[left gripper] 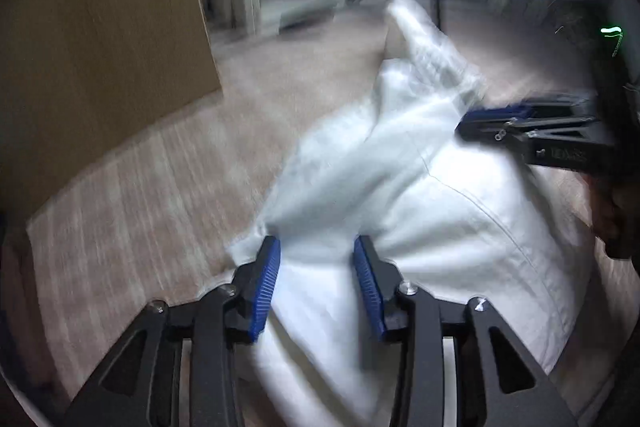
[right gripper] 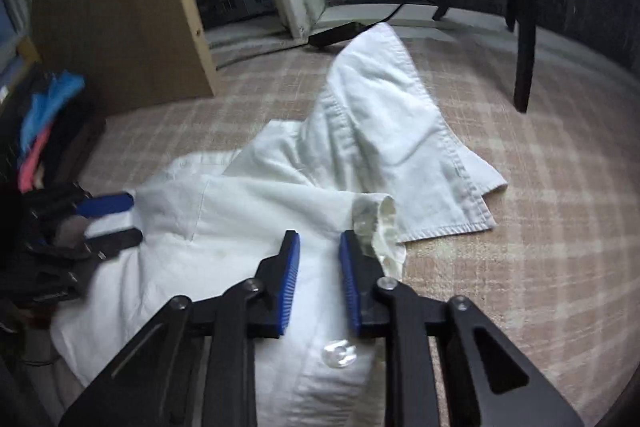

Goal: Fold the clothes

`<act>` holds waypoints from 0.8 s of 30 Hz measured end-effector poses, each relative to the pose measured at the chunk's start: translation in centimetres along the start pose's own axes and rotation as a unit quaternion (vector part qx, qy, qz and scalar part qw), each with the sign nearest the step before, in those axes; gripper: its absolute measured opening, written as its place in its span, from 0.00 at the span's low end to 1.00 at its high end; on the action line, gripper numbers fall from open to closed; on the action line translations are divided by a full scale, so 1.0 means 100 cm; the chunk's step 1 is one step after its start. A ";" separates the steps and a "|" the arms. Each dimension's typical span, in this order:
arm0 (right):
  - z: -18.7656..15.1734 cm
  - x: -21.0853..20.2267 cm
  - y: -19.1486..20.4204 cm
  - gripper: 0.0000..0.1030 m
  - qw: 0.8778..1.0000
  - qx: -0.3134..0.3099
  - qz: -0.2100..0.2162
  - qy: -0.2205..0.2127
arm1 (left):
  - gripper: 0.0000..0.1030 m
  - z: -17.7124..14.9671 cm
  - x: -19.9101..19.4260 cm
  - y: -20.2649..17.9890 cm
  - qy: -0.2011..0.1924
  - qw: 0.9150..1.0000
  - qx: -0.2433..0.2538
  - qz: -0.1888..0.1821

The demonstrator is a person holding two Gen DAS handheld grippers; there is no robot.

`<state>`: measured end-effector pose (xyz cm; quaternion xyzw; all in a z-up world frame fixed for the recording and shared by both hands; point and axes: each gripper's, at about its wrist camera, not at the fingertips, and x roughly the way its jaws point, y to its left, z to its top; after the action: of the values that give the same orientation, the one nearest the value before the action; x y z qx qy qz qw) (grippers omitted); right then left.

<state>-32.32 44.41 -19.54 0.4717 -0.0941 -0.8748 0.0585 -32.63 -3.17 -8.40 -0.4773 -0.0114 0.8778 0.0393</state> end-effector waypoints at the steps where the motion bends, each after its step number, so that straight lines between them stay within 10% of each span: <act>1: 0.001 -0.003 -0.004 0.18 1.000 0.011 0.013 0.002 | 0.40 0.001 -0.003 0.003 0.006 1.000 -0.009 0.000; 9: -0.023 -0.081 0.019 0.33 0.999 -0.021 -0.015 -0.035 | 0.48 -0.012 -0.067 0.013 -0.034 0.993 -0.106 -0.033; 15: -0.074 -0.053 0.025 0.34 0.997 -0.050 -0.038 0.052 | 0.51 -0.046 -0.034 -0.030 0.023 0.999 -0.035 -0.002; 19: -0.066 -0.099 0.012 0.35 1.000 0.010 -0.015 0.025 | 0.50 -0.047 -0.045 -0.033 0.032 0.999 -0.041 0.015; 24: -0.073 -0.181 -0.009 0.71 0.988 0.113 0.078 -0.072 | 0.66 -0.054 -0.113 -0.016 -0.011 0.991 -0.135 -0.015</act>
<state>-16.28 47.99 -8.95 0.4026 -0.2325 -0.8829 0.0665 -21.88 -2.61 -1.75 -0.4683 -0.1375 0.8727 -0.0126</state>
